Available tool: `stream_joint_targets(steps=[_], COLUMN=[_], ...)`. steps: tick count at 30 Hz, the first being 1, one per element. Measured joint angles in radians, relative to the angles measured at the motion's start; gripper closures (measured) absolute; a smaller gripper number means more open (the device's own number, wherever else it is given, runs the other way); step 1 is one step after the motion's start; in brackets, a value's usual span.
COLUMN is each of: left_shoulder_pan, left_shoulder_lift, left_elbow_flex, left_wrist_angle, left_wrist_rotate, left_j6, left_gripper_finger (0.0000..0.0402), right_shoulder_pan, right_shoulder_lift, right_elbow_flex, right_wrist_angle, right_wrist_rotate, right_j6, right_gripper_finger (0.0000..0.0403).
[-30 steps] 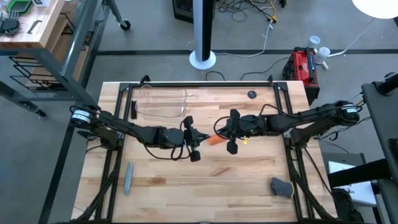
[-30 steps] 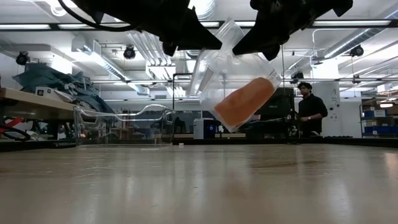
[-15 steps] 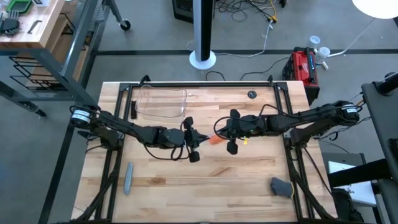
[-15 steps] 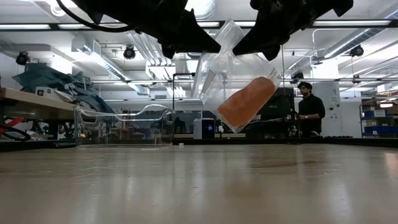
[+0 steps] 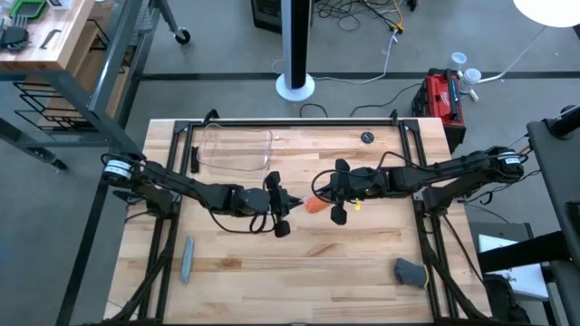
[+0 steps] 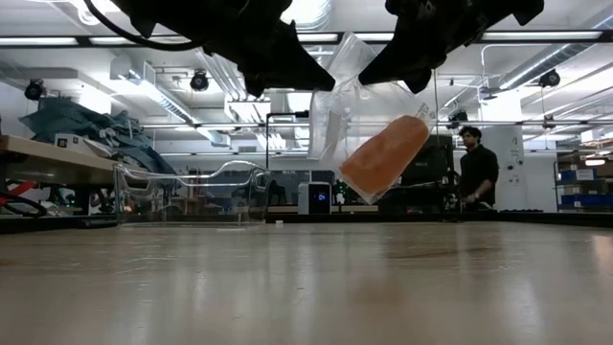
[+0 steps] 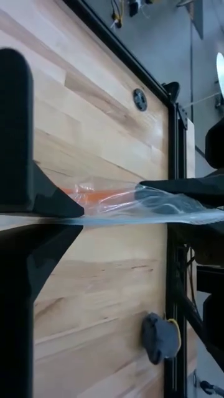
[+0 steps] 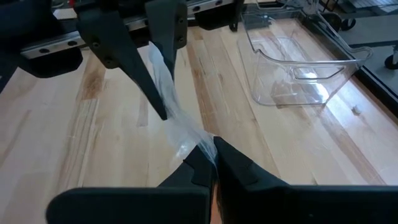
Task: Roll bandage
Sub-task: Close the transparent zip bag
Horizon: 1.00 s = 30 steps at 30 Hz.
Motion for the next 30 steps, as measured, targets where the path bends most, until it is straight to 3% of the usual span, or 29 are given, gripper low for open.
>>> stream_joint_targets(steps=[16, 20, 30], left_shoulder_pan=[-0.001, -0.001, -0.006], left_shoulder_lift=[-0.013, -0.022, -0.029], left_elbow_flex=[0.0, 0.0, -0.001], left_wrist_angle=[-0.075, -0.078, -0.067], left_wrist_rotate=[-0.001, 0.036, 0.082], left_j6=[-0.046, -0.046, -0.03], left_gripper_finger=[0.0399, 0.04, 0.0401], right_shoulder_pan=[0.0, 0.0, 0.0], right_shoulder_lift=[0.0, 0.0, 0.0], right_elbow_flex=[0.0, 0.0, 0.0], right_wrist_angle=[-0.001, -0.002, 0.001], right_wrist_rotate=[-0.007, -0.088, -0.184], right_j6=[-0.022, -0.073, -0.105], right_gripper_finger=[0.0403, 0.0399, 0.0309])
